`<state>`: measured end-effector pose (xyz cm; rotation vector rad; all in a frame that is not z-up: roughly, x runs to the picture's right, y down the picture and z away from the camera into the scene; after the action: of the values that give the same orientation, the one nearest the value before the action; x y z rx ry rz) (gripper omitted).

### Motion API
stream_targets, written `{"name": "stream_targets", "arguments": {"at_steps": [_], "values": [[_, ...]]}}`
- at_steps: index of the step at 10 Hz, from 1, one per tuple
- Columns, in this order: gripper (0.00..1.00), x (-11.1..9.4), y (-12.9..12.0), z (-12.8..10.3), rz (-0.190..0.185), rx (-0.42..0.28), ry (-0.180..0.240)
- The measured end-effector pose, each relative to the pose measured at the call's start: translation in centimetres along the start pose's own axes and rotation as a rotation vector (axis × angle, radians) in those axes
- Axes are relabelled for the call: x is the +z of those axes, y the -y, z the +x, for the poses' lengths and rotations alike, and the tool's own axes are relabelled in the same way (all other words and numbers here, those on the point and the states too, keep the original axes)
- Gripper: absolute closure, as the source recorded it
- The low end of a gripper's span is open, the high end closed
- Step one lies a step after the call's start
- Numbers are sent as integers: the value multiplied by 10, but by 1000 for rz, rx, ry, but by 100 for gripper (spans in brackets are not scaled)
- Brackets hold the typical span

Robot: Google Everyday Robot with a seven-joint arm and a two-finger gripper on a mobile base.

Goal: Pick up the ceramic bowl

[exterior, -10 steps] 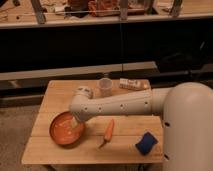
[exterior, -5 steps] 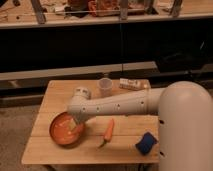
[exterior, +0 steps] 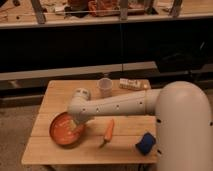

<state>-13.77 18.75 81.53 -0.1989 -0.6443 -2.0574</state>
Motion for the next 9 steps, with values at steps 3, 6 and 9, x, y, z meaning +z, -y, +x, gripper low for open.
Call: {"name": "stream_targets", "arguments": {"at_steps": [3, 6, 9], "values": [[71, 7, -1, -3, 4, -2, 12], [98, 8, -3, -2, 8, -11, 9], [99, -1, -5, -2, 6, -26, 14]]}}
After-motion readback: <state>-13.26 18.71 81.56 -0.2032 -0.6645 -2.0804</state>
